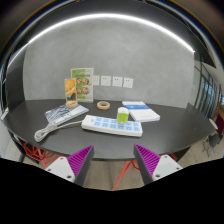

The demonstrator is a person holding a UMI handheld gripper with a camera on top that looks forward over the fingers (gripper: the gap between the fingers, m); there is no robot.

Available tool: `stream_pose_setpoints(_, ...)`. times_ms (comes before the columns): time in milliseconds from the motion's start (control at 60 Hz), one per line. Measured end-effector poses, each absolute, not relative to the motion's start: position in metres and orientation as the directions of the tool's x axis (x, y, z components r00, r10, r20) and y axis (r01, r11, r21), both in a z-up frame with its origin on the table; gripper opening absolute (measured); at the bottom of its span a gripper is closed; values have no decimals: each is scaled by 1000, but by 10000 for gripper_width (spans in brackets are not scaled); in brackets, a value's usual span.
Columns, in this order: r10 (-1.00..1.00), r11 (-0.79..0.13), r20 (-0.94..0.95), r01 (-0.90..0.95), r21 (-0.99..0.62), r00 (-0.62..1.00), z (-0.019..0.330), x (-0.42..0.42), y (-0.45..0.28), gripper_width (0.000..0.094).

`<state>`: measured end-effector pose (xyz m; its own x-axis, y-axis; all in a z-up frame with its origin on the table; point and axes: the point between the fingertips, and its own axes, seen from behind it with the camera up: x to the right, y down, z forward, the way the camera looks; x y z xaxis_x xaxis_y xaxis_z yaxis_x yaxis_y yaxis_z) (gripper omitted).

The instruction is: Unplug charger

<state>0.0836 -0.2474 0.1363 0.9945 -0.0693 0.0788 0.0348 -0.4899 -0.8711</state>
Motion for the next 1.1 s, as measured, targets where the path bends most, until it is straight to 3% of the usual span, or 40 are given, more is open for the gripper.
stream_pose_setpoints(283, 8, -445, 20, 22, -895, 1000, 143, 125, -171, 813)
stream_pose_setpoints(583, 63, -487, -67, -28, -873, 996, 90, 139, -60, 812)
stream_pose_setpoints(800, -23, -414, -36, -42, -909, 999, 68, 158, 30, 804)
stream_pose_setpoints(883, -57, -396, -15, -36, -918, 998, 59, 165, 49, 707)
stream_pose_setpoints(933, -65, -377, -16, -39, -925, 998, 57, 164, 57, 497)
stream_pose_setpoints(1100, -106, -300, 21, -11, -954, 994, 61, 164, 56, 354)
